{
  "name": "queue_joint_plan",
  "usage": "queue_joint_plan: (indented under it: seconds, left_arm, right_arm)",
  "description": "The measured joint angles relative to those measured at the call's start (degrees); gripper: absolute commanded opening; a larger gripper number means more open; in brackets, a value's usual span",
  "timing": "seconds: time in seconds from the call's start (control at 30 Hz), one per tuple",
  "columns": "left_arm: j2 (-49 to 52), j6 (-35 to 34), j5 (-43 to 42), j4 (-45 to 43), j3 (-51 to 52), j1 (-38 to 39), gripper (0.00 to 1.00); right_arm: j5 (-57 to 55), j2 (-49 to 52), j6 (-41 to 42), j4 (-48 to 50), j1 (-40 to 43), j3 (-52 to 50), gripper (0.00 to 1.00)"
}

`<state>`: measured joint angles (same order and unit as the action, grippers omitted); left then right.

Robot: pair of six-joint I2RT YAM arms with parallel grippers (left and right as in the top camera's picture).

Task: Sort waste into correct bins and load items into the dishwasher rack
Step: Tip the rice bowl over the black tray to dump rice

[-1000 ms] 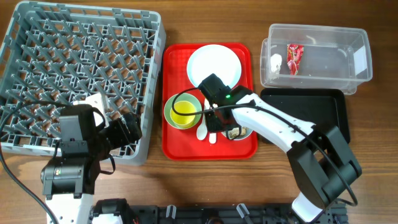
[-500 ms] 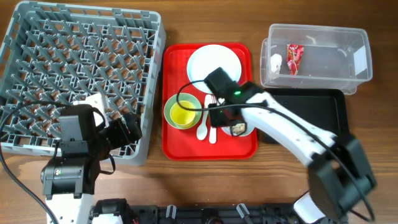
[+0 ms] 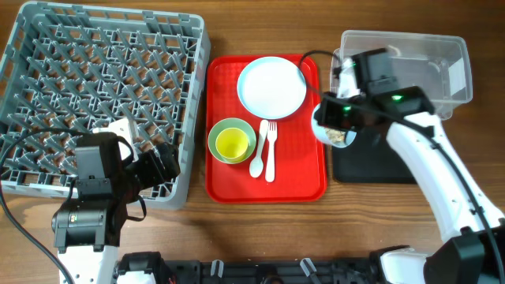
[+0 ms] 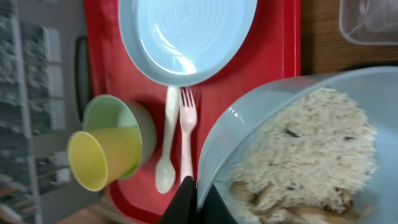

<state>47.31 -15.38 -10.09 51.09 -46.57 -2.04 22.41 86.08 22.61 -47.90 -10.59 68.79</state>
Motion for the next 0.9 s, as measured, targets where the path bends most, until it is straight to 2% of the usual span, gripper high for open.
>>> queue_joint_plan:
  seconds: [0.4,0.63,0.9]
  left_arm:
    - [0.0,0.0,0.0,0.02,0.0,0.0,1.0]
    - [0.0,0.0,-0.02,0.02,0.0,0.0,1.0]
    - [0.0,-0.02,0.0,0.02,0.0,0.0,1.0]
  right_arm:
    - [24.09,0.04,-6.93,7.17,20.81,-11.85,0.04]
    - [37.62,1.66,-7.54,13.73,26.47,-18.23,0.04]
    - [48.35,6.38,-6.38,18.71,29.44,-18.91,0.05]
